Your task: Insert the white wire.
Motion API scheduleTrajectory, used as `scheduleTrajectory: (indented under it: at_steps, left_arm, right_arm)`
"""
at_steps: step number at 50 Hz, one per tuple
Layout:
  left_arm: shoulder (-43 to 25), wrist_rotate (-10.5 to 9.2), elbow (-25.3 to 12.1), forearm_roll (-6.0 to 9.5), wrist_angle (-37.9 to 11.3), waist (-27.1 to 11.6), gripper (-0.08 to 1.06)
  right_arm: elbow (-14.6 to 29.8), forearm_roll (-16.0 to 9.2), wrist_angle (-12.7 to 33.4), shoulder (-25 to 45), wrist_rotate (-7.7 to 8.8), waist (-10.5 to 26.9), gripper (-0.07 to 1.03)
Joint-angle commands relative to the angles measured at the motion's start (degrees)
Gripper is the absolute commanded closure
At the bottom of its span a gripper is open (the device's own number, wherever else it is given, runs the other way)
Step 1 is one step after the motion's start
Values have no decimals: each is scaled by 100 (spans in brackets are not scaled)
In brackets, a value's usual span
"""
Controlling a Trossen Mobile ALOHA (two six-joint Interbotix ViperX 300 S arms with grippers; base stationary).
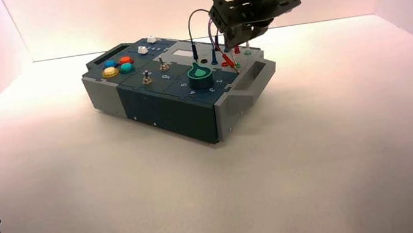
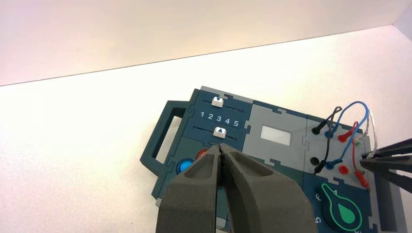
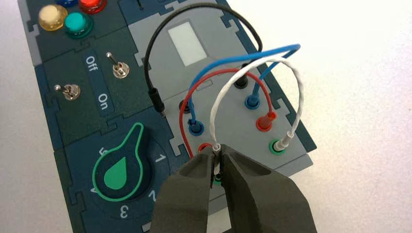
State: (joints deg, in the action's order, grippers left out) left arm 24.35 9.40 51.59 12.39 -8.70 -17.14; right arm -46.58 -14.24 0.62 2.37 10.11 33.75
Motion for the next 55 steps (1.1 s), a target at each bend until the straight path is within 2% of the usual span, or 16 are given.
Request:
scheduleTrajectory:
  at_steps: [1, 25, 55]
  left_arm:
    - [35, 9, -141, 9, 26, 79, 101]
    - [26, 9, -141, 9, 26, 105, 101]
    - [26, 0, -141, 9, 26, 132, 101]
  right_arm:
    - [141, 35, -26, -123, 18, -18, 98]
    - [123, 272, -158, -123, 9, -70, 98]
    - [18, 264, -378, -132, -35, -70, 98]
